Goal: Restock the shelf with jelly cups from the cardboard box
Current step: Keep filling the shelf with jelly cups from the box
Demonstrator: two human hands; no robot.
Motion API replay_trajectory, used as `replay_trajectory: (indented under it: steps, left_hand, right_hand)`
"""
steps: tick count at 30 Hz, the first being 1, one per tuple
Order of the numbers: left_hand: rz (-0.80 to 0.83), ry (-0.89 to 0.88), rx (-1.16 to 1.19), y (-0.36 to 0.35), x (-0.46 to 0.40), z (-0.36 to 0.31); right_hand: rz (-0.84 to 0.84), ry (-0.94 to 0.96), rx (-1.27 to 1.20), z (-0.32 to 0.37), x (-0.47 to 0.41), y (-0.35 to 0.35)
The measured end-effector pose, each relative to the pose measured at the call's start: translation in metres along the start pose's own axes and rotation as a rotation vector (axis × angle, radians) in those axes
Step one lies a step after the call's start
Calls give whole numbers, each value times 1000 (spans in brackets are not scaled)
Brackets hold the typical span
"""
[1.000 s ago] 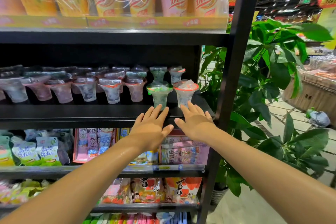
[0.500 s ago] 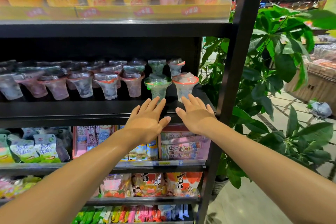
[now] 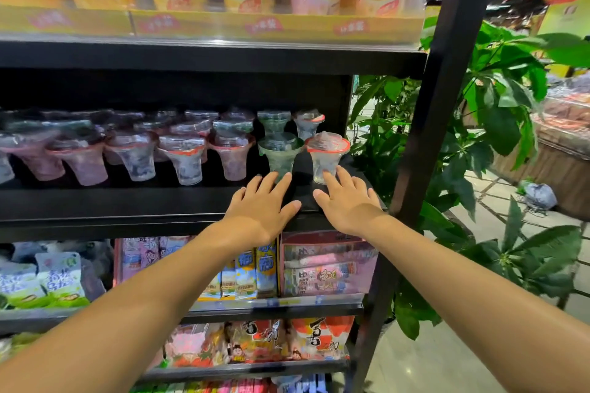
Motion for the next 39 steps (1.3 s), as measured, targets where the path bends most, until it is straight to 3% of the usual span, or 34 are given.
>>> replay_trajectory:
  steps: [23, 39]
  left_hand:
    - [-47, 90, -72, 6, -46, 6]
    - [-22, 132, 73, -8, -82, 29]
  right_hand:
    - [-4, -16, -77, 14, -55, -1]
    - [-32, 7, 13, 17, -73, 0]
Point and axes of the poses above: each hand's wrist, its own x-axis away from the middle knuckle, its own y-axis out of the back of the hand, z = x × y, the point moved 6 cm from there along -x, towards the middle knuckle, and after that the axes turned 10 degrees about -y, right-handed, at the moved point
